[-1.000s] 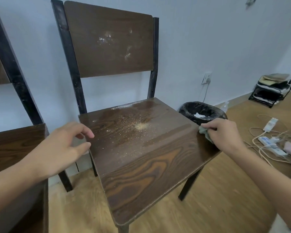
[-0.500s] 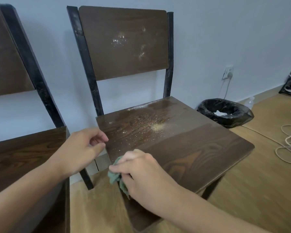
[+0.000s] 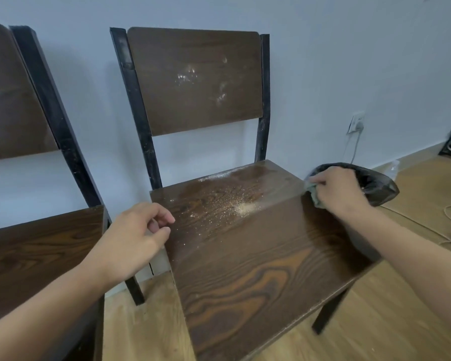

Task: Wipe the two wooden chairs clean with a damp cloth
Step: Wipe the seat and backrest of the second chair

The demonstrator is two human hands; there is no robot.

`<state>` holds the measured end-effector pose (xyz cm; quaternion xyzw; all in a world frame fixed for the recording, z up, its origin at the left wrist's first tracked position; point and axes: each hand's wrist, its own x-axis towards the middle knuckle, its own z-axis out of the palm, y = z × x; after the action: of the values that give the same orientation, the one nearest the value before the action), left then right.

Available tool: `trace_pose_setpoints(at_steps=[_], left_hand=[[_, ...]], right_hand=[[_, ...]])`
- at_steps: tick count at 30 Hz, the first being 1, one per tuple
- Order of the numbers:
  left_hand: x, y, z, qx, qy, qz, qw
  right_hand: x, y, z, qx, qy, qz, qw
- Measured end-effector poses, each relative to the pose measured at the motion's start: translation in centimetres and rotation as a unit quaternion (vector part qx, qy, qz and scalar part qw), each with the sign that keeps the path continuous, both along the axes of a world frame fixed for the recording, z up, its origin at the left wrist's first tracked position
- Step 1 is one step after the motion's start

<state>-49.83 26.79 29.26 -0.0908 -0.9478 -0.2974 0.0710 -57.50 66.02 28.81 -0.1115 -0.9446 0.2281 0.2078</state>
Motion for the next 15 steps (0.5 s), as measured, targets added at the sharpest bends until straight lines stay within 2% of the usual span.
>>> trace_pose_setpoints(at_steps=[6, 10, 15], left_hand=[[-0.6, -0.1, 0.2, -0.003, -0.002, 0.005, 1.0], [-1.2, -0.9, 1.5, 0.007, 0.003, 0.025, 1.0], [-1.6, -3.6, 2.6, -0.037, -0.001, 0.067, 0.997]], right_hand=[[1.1, -8.6, 0.0, -0.044, -0.023, 0.052, 0.997], [4.8, -18.5, -0.3, -0.022, -0.022, 0.185, 0.982], [7.6, -28.3, -0.5, -0.099, -0.055, 0.342, 0.933]])
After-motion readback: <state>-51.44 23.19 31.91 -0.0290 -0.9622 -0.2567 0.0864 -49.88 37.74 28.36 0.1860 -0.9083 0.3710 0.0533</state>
